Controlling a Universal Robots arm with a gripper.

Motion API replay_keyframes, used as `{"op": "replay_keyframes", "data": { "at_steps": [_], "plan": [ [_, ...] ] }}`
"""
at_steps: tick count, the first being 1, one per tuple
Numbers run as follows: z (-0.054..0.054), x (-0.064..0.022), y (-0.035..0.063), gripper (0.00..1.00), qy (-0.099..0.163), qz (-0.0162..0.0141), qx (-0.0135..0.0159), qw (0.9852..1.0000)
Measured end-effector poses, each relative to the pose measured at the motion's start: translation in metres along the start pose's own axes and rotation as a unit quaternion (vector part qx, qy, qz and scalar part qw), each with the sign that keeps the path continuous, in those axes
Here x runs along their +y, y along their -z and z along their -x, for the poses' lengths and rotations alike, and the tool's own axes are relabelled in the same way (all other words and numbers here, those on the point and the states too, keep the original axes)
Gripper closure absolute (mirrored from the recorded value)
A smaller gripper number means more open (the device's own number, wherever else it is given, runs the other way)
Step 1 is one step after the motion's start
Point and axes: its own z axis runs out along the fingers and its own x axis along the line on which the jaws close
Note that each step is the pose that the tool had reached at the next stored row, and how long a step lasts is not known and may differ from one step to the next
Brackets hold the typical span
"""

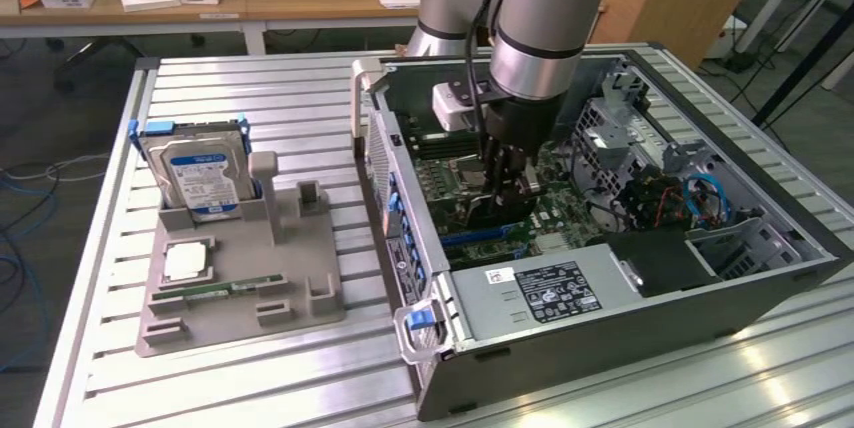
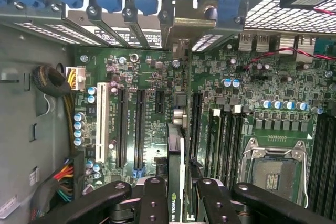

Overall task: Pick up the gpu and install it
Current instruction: 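Insert the gpu into the slot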

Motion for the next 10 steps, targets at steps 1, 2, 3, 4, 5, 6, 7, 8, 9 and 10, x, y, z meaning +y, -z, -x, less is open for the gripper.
{"op": "replay_keyframes", "data": {
  "at_steps": [1,2,3,4,5,6,7,8,9,10],
  "plan": [
    [0.0000,0.0000,-0.0001,0.74,0.000,-0.0001,-0.0001,1.0000],
    [0.0000,0.0000,-0.0001,0.74,0.000,-0.0001,-0.0001,1.0000],
    [0.0000,0.0000,-0.0002,0.74,0.000,-0.0001,-0.0001,1.0000],
    [0.0000,0.0000,-0.0002,0.74,0.000,-0.0001,-0.0001,1.0000],
    [-0.0002,0.0001,-0.0003,0.74,0.000,-0.0001,-0.0002,1.0000],
    [-0.0010,0.0001,-0.0004,0.74,-0.001,-0.0002,-0.0003,1.0000],
    [-0.0015,0.0001,-0.0004,0.74,-0.001,-0.0001,-0.0001,1.0000],
    [-0.0018,0.0001,-0.0004,0.74,-0.001,-0.0001,-0.0001,1.0000],
    [-0.0019,0.0001,-0.0005,0.74,-0.001,-0.0001,-0.0001,1.0000],
    [-0.0019,0.0001,-0.0005,0.74,-0.001,-0.0001,-0.0001,1.0000]
  ]
}}
